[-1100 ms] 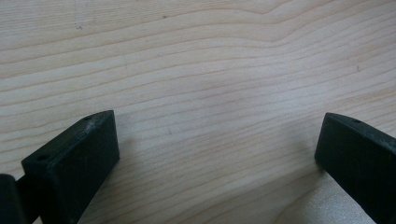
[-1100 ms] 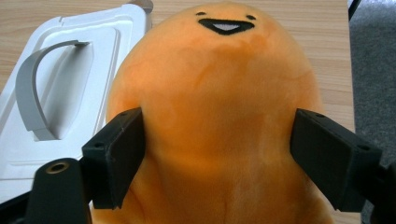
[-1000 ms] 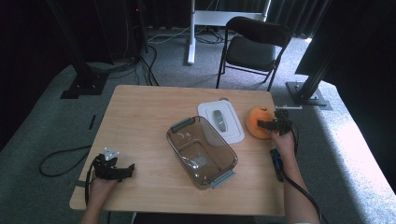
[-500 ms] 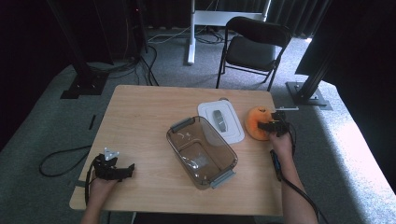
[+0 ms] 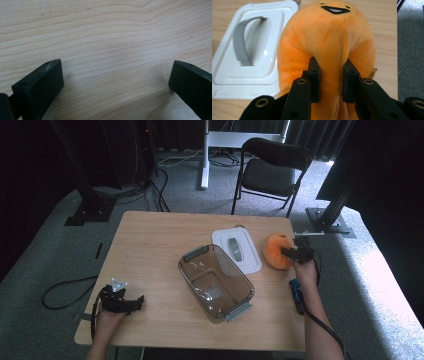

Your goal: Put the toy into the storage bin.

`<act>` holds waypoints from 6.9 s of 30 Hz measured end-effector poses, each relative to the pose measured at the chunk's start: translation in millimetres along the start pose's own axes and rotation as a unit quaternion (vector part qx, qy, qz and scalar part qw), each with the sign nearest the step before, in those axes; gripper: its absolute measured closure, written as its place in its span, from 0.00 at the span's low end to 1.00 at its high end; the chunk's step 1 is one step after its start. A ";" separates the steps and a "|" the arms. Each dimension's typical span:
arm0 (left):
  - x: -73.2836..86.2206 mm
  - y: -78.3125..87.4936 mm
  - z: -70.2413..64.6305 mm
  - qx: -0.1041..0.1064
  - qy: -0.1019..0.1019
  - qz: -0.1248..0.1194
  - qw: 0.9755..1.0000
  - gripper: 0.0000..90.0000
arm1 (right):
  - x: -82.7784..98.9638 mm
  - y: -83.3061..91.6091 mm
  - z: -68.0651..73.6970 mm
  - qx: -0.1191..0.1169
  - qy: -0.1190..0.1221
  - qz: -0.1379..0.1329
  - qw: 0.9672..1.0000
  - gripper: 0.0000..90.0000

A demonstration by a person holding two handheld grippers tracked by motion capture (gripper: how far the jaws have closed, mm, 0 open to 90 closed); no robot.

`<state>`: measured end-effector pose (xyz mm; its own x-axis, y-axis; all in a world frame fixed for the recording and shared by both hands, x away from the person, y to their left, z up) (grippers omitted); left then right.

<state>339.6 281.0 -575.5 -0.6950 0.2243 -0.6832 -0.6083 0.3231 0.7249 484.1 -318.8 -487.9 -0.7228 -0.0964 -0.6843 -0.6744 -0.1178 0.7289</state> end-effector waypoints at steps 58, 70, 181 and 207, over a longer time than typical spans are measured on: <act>0.0 0.1 0.0 0.000 0.000 0.001 1.000 0.00 | -7.1 153.4 133.2 -0.184 0.159 -0.130 0.961 0.81; -0.1 -0.1 0.1 0.000 0.000 0.000 1.000 0.00 | 5.7 167.7 168.4 -0.214 0.215 -0.131 0.944 0.80; 0.0 -0.1 0.0 0.000 0.000 0.000 1.000 0.00 | 47.1 122.4 151.1 -0.217 0.175 -0.042 0.959 0.15; 0.0 0.0 0.0 0.000 0.000 0.000 1.000 0.00 | 83.9 108.0 38.8 -0.093 0.074 -0.024 0.993 0.21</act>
<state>339.6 281.0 -575.5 -0.6948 0.2248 -0.6832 -0.6084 0.3230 0.7250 344.8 -301.3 -465.8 -0.6518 -0.2282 -0.7233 -0.6578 -0.3046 0.6889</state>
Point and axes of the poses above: each handheld gripper's, and its own axes: y roughly backward along the jaws, x roughly out of its underside, z roughly to its left, the point moved 4 cm from there along -y, roughly forward along the jaws, and after that the axes turned 8 degrees about x, right-handed, at the moved point
